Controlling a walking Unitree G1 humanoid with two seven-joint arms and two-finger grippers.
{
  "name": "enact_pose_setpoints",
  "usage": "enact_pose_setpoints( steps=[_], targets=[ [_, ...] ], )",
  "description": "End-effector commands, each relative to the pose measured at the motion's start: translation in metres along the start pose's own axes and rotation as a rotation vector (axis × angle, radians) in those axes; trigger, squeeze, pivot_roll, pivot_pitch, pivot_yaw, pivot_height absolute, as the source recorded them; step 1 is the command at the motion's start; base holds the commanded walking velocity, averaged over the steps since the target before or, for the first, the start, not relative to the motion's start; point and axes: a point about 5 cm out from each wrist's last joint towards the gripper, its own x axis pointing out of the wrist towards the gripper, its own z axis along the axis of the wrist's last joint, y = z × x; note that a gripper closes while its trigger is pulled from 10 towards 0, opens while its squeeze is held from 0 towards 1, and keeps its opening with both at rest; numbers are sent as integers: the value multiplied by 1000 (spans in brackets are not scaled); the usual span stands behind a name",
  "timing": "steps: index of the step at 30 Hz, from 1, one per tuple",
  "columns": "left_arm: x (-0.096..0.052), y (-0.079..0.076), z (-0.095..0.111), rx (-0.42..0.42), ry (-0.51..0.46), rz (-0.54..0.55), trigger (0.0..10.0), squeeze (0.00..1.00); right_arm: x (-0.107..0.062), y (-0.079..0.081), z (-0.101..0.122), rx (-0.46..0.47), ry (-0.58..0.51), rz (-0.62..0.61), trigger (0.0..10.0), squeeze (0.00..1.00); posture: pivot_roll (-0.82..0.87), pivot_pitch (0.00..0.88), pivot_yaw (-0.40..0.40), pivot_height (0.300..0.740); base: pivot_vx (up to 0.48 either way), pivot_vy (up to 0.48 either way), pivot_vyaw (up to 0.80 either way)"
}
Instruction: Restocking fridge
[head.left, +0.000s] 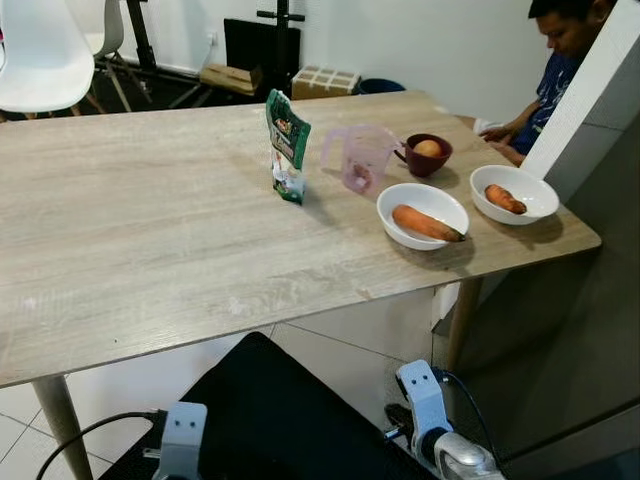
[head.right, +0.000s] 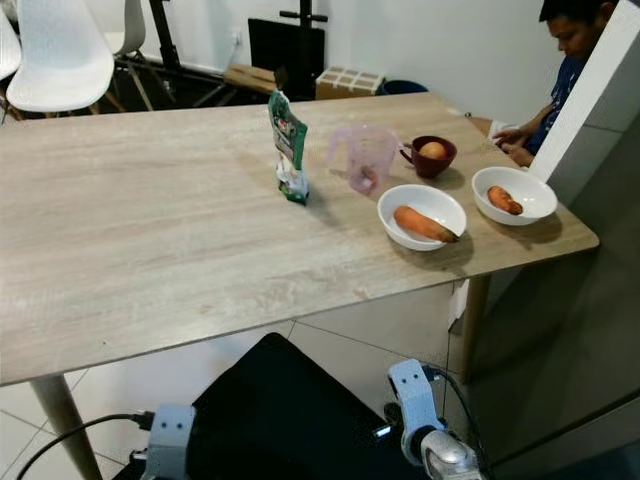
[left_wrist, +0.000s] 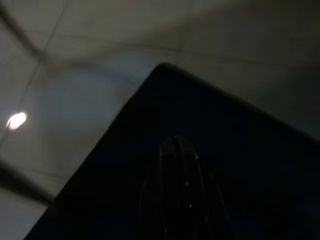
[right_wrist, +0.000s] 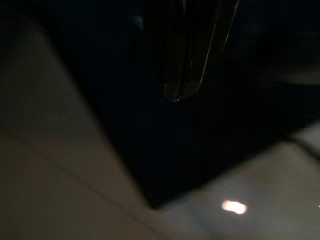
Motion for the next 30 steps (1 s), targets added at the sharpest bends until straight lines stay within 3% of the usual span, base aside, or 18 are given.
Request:
enact_pose_setpoints(
  steps=[1,3,4,5,8,10,11,12,13,15,20,24,28,30],
  targets=[
    [-7,0,3,24,-42,-96,10000,0,-8,-5,2,53,-31,97,10000,0,-54,106,-69,740,0,0,0],
    [-11,-3,5,31,-57,-146,10000,0,-10,-6,4,55,-34,129,10000,0,-54,106,-69,740,0,0,0],
    [-25,-13,11,25,-95,-308,10000,0,-16,-9,8,53,-7,258,10000,0,-56,107,-70,740,0,0,0],
    [-30,-14,15,19,-110,-353,10000,0,-19,-10,12,46,-9,319,10000,0,-55,108,-74,740,0,0,0],
    [-35,-12,25,10,-147,-421,10000,0,-23,-11,25,44,-36,429,10000,0,-53,108,-80,740,0,0,0],
    [-35,-12,25,10,-147,-421,10000,0,-23,-11,25,44,-36,429,10000,0,-53,108,-80,740,0,0,0],
    [-39,-7,47,-4,-193,-532,10000,0,-28,-11,55,59,-100,579,10000,0,-45,107,-89,740,0,0,0],
    [-41,-5,61,-9,-215,-598,10000,0,-32,-9,71,66,-132,662,10000,0,-43,108,-90,740,0,0,0],
    [-41,-5,61,-9,-215,-598,10000,0,-32,-9,71,66,-132,662,10000,0,-43,108,-90,740,0,0,0],
    [-41,-4,82,-8,-250,-677,10000,0,-35,-4,94,77,-185,758,10000,0,-39,107,-92,740,0,0,0],
    [-44,-10,129,-4,-349,-787,10000,0,-44,5,133,109,-334,882,10000,0,-33,103,-92,740,0,0,0],
    [-46,-13,140,-10,-369,-819,10000,0,-48,7,142,117,-372,909,10000,0,-33,102,-91,740,0,0,0],
    [-50,-25,184,-57,-474,-901,10000,0,-66,16,184,159,-554,979,10000,0,-38,98,-86,740,0,0,0],
    [-50,-25,189,-63,-492,-902,10000,0,-67,17,188,159,-572,979,10000,0,-38,98,-86,740,0,0,0]
  ],
)
